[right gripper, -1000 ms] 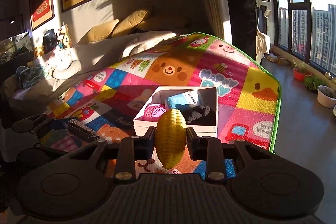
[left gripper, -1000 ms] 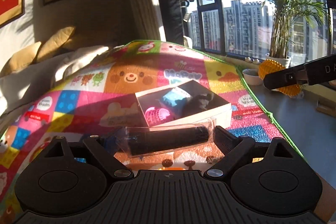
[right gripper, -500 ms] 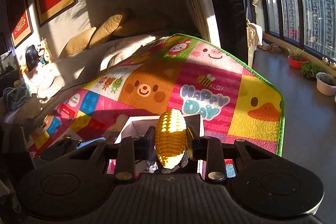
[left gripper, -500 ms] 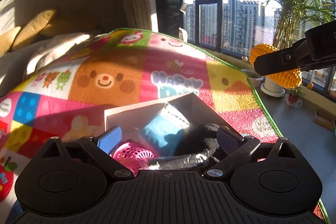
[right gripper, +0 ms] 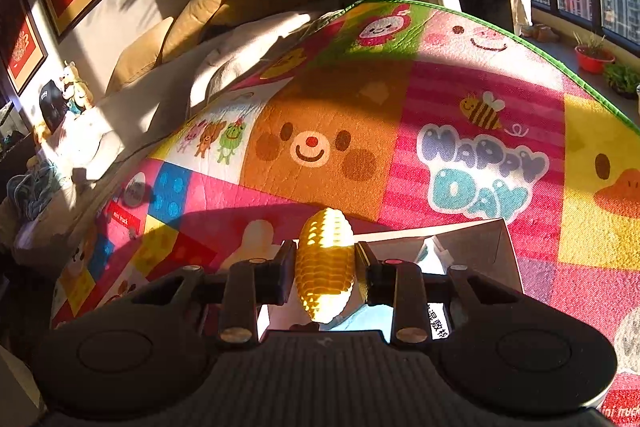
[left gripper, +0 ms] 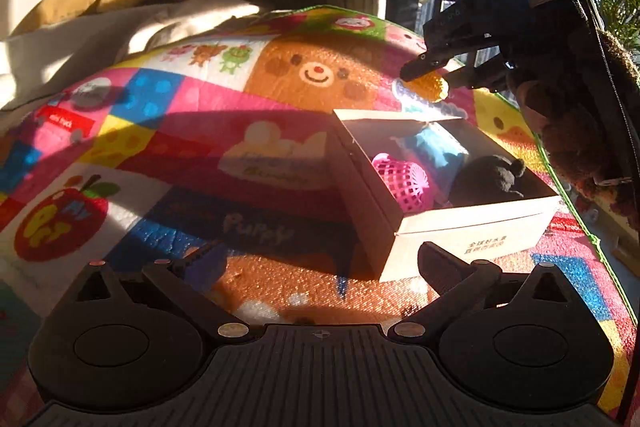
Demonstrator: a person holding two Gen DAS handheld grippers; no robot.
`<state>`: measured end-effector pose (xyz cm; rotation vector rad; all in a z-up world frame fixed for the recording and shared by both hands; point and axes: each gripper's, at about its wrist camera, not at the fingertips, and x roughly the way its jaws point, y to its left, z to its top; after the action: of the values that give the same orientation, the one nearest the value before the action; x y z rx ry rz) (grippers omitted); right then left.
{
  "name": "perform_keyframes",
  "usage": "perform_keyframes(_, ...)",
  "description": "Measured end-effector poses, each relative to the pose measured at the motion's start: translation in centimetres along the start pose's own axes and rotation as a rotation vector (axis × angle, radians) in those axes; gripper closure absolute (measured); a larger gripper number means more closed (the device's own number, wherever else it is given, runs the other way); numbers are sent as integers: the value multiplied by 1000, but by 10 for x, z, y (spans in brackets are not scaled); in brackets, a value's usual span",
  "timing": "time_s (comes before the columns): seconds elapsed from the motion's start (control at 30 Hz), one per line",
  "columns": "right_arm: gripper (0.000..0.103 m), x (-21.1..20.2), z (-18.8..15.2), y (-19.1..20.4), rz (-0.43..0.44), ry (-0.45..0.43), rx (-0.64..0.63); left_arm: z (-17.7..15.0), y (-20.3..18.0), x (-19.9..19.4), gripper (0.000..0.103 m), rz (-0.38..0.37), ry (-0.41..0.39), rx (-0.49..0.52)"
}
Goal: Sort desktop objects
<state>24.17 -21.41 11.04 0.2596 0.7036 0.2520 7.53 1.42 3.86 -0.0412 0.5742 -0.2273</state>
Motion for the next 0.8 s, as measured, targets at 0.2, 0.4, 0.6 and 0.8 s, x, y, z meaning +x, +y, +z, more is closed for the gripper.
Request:
perform_keyframes(0.2,62,-14,-18,5,-43,-8,-18,-19,12,-7,0,-10,31,-48)
perform_keyframes(0.4,42,-77,-55,-14,-93,-54,-57,-37,-5,-18,0,-52,25,-62)
perform_keyframes(0.6,24,-128,-107,-32,-94,-86,-49,-60,-31,-39,0,-71,6,-32)
perform_keyframes(0.8,12,-149,-183,-31,-115,-55,-125,-72,-42,-54,0,-24,22,-30)
